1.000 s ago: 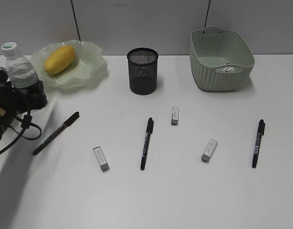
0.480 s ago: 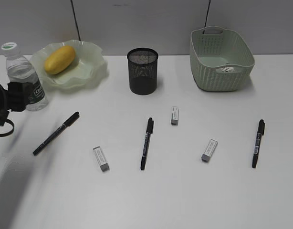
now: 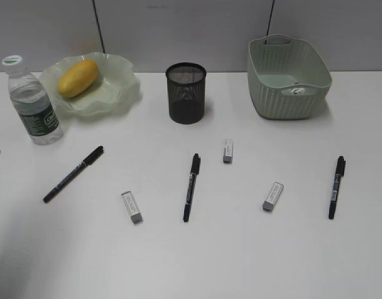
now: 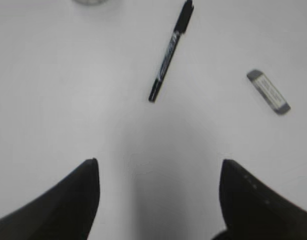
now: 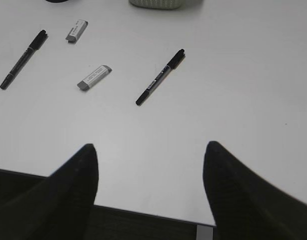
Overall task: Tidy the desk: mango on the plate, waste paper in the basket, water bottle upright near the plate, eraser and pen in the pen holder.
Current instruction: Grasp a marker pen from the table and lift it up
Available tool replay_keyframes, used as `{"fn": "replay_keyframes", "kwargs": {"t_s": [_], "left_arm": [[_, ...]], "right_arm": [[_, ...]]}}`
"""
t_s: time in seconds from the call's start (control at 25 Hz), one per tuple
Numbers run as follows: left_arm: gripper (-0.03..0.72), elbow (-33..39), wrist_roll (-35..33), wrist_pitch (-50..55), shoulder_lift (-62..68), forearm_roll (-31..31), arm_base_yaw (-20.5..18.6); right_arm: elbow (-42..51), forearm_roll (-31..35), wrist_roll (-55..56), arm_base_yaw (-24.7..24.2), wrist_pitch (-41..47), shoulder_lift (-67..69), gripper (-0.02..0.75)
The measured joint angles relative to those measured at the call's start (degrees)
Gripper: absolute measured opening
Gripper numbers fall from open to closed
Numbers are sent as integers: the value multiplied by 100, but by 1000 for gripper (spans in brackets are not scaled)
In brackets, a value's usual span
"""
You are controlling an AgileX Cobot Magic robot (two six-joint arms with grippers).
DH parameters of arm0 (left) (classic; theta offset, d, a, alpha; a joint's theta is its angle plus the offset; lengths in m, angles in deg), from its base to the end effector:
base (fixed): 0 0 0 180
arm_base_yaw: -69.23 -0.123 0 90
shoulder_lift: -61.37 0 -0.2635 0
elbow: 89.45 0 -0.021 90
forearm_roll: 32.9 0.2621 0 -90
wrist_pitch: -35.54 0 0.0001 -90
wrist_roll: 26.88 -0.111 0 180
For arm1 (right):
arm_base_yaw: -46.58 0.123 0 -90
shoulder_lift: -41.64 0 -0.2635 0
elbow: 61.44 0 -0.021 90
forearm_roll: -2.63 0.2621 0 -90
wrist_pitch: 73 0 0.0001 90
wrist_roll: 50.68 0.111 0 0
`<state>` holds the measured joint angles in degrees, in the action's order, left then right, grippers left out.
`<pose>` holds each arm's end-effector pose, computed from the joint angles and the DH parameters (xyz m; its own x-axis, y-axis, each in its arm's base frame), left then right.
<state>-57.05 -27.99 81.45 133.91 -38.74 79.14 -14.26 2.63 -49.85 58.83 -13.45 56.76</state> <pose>0.2288 -0.0482 0.2305 -0.8686 0.0995 -0.4854 0.1622 0.9827 -0.0889 0.0607 0.0132 0.2735 -0.5187 -0.0978 -0.8493 -0.2047 0.9788 0.0123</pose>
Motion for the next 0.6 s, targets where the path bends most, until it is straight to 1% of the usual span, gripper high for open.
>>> {"fn": "replay_keyframes", "kwargs": {"t_s": [0.12, 0.24, 0.4, 0.6], "left_arm": [[531, -6, -19, 835, -400, 5, 0], [492, -6, -20, 1395, -859, 43, 0], [474, 86, -31, 1607, -1661, 67, 0], [464, 622, -37, 1690, -3044, 209, 0]], "right_arm": [[0, 0, 0, 0, 5, 0, 521], [0, 0, 0, 0, 5, 0, 521], [0, 0, 0, 0, -2, 0, 521], [0, 0, 0, 0, -2, 0, 521]]}}
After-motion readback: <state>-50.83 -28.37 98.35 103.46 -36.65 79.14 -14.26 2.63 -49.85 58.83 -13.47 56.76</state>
